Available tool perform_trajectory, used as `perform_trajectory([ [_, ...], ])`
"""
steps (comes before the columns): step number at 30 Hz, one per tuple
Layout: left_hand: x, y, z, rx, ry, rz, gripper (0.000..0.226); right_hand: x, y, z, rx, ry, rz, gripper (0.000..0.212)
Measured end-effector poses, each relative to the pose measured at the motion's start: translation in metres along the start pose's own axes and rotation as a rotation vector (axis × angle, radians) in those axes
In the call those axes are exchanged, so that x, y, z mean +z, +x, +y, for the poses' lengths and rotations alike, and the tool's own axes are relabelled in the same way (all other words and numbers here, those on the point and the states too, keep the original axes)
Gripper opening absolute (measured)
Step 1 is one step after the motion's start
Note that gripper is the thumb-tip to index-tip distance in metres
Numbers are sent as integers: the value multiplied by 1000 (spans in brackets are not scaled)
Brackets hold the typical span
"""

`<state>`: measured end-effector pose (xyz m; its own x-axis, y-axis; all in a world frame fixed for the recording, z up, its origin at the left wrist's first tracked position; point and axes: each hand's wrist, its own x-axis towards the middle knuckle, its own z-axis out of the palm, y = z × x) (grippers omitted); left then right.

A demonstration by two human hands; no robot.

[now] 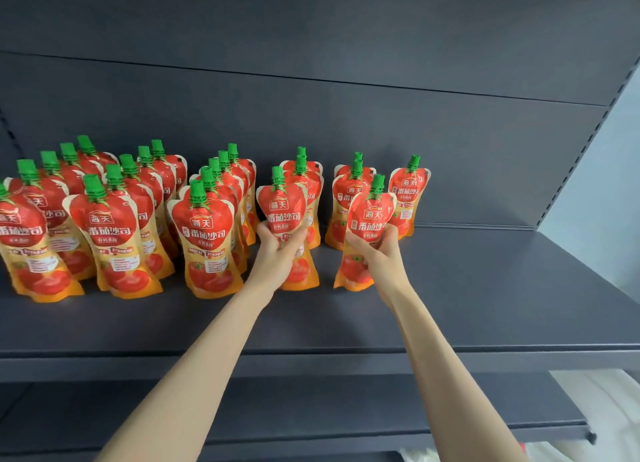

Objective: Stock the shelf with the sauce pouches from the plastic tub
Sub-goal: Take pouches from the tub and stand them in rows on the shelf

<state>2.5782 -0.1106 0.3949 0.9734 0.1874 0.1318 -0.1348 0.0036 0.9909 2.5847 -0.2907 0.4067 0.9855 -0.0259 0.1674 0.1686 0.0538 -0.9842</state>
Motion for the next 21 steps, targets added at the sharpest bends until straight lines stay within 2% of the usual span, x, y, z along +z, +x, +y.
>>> perform_trajectory([
  [4,1,12,-11,48,98,29,54,6,11,11,-43,-97,-4,46],
  [8,-9,10,-25,113,256,29,50,-8,11,32,-67,-300,-103,52],
  [13,-11,18,-28,162,287,84,50,-11,19,38,-84,-462,12,42],
  [18,-3,20,-30,124,286,110,60,0,35,43,-39,-519,32,52],
  [21,-3,15,-40,83,354,122,61,1,35,51,-48,-643,54,56],
])
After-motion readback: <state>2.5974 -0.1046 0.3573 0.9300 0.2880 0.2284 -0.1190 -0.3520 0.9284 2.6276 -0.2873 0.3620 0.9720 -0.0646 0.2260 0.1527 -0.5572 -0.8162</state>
